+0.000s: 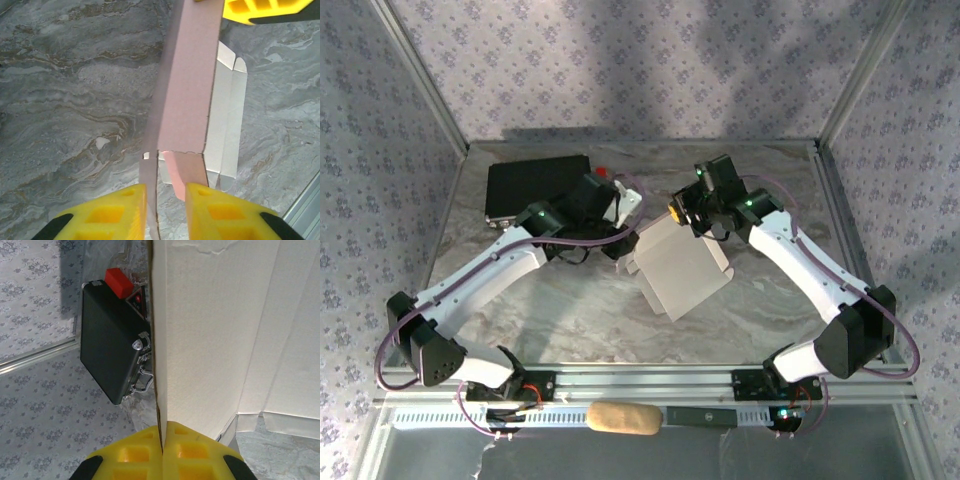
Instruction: Fold the paper box
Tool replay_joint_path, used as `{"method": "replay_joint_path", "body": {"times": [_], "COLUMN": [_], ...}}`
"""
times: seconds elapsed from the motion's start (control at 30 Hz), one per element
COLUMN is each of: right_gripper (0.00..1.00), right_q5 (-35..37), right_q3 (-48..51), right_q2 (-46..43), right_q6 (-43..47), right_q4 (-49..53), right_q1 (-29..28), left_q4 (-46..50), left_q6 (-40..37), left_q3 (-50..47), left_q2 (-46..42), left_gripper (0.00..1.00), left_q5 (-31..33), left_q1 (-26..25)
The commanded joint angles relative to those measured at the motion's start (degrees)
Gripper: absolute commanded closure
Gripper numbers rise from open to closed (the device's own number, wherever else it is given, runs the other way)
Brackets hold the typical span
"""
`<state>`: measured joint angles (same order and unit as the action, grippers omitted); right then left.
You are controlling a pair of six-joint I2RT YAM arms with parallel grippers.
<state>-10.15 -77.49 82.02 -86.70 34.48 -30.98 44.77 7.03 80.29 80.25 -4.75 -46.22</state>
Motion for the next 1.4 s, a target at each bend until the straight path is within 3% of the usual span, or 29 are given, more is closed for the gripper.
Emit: {"method": "replay_joint_path", "body": {"times": [0.0, 0.17, 0.4, 0.73, 0.83, 0.9, 0.93, 1.07, 1.17, 1.37], "right_gripper": [1.0, 1.0, 1.0, 1.0, 1.0, 1.0, 1.0, 1.0, 1.0, 1.0], "right_q5": [-0.92, -1.45, -1.79, -2.09, -2.86, -3.96, -4.42, -4.53, -6.13, -8.71], "right_q3": [0.56, 0.76, 2.33, 4.34, 5.43, 6.71, 7.65, 8.43, 8.67, 12.3], "right_q2": [-1.42, -1.27, -1.81, -3.22, -4.09, -5.14, -5.87, -8.31, -8.81, -9.06], "right_q6": [-1.36, -1.67, -2.58, -3.39, -3.39, -4.14, -4.75, -5.46, -6.52, -10.8], "right_q4": [0.24, 0.24, -1.84, -3.01, -3.77, -4.69, -5.63, -5.04, -5.46, -8.73], "right_q1": [0.31, 0.05, -0.46, 0.11, 1.38, 2.53, 3.18, 5.42, 7.43, 9.59], "left_q4": [-1.33, -2.16, -5.54, -13.35, -17.54, -21.68, -24.09, -31.02, -38.6, -65.82], "left_q6": [-0.65, -0.66, -1.82, -0.6, 3.44, 8.2, 12.0, 25.46, 31.88, 39.42], "left_q3": [-0.74, -0.66, -0.55, -5.88, -10.97, -16.8, -20.73, -34.99, -44.32, -53.79], "left_q2": [-0.9, 0.01, 1.91, -1.34, -8.01, -14.07, -17.76, -26.1, -24.74, -11.81], "left_gripper": [0.69, 0.62, 0.61, 0.7, 0.55, 0.5, 0.49, 0.64, 0.7, 0.75], "left_q5": [-0.81, 0.48, 1.83, 7.18, 9.01, 10.08, 9.58, 0.49, -8.84, -17.63], "left_q1": [-0.69, -1.01, -1.91, -3.71, -4.07, -3.47, -2.08, 9.69, 17.83, 19.28]}}
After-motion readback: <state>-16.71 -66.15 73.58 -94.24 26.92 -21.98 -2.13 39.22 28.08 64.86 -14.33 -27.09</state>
